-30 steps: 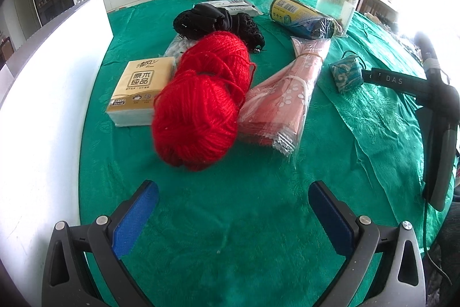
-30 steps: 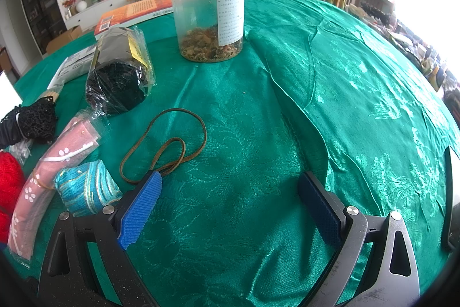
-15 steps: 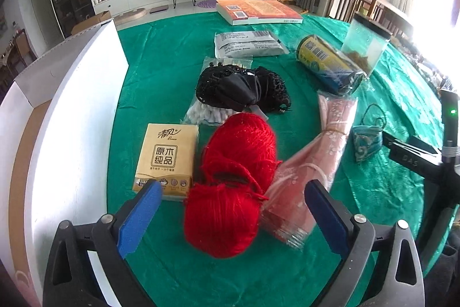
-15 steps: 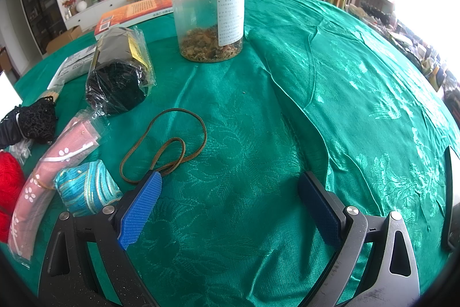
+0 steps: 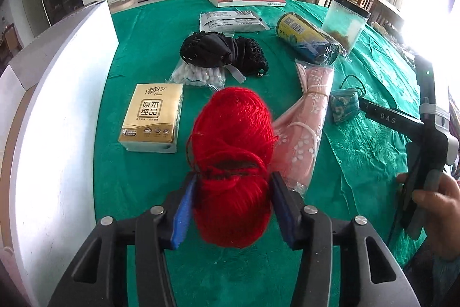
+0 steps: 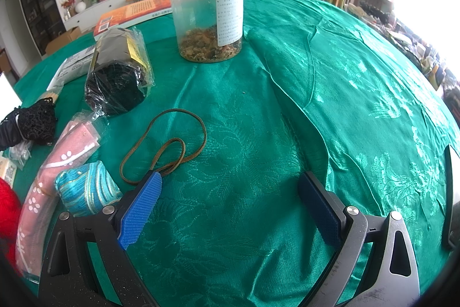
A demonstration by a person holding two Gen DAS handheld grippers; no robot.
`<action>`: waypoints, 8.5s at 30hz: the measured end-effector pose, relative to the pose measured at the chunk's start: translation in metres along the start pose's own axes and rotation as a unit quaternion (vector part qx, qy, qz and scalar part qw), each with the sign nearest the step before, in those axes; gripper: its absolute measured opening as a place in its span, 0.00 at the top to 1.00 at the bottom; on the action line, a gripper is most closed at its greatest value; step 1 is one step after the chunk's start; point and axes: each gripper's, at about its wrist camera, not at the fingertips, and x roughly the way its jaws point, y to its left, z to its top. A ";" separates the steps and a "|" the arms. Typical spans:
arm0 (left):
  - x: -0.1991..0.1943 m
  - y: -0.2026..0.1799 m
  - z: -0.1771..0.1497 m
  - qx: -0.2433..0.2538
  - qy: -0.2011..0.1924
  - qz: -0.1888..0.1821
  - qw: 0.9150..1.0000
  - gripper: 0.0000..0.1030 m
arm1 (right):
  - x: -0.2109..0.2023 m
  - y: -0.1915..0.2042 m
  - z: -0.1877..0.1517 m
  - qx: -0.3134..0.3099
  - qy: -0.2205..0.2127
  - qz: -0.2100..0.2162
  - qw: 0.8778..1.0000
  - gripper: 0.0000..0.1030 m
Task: Organize soft objects
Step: 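Close right tool on the teal striped pouch and lift it, then carry red yarn with left tool while right tool carries teal pouch into white box, release, then withdraw both open tools from the box back over the table, then grasp the yellow tissue pack with left tool while right tool grasps the pink umbrella, then carry tissue pack with left tool while right tool carries umbrella into white box, release, then withdraw both open tools from the box back over the table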
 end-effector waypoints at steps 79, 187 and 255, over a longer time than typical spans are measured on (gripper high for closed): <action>0.013 0.011 -0.057 -0.014 -0.032 0.055 0.998 0.00 | -0.066 0.044 -0.073 -0.066 0.001 0.072 0.995 0.22; 0.011 0.020 0.015 -0.030 -0.072 0.100 0.992 0.00 | -0.078 -0.003 -0.055 0.014 -0.052 0.059 0.997 0.14; -0.167 0.185 -0.048 -0.195 -0.176 0.128 0.956 0.00 | -0.109 0.154 -0.044 -0.180 -0.022 0.174 0.968 0.19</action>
